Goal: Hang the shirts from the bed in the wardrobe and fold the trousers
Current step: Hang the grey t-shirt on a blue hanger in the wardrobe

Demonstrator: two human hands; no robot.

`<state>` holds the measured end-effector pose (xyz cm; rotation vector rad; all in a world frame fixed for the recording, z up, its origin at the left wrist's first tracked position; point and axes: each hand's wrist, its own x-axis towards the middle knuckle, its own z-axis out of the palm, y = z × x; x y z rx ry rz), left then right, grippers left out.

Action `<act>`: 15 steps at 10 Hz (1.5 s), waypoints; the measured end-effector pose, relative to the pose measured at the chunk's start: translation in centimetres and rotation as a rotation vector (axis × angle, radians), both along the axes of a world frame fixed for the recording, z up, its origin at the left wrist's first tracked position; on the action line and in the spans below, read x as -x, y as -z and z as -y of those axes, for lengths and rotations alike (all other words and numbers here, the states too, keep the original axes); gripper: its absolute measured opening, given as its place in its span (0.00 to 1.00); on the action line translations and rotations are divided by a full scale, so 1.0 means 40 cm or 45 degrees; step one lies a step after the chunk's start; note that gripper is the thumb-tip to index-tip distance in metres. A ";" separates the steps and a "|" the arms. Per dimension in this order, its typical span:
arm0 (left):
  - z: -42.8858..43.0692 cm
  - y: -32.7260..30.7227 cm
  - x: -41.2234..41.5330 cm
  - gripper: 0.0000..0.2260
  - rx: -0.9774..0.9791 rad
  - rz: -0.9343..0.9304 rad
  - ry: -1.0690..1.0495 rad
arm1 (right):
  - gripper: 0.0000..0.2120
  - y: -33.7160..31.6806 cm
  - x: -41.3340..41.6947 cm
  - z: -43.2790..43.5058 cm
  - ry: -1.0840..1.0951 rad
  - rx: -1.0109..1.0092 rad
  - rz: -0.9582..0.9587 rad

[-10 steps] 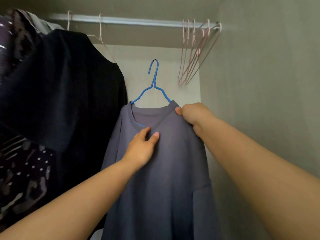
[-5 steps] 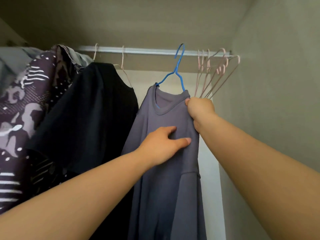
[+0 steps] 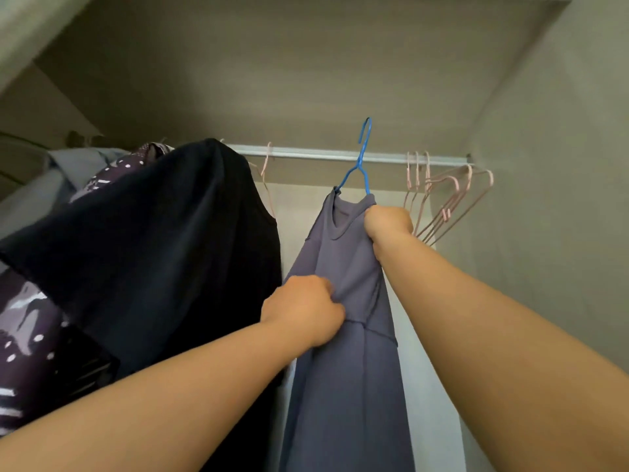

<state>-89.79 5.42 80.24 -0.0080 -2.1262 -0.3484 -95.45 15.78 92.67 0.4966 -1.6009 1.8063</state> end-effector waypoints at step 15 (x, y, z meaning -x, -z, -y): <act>0.195 -0.141 -0.012 0.05 0.677 -0.376 -0.375 | 0.16 -0.206 0.015 0.131 0.405 -0.763 -0.133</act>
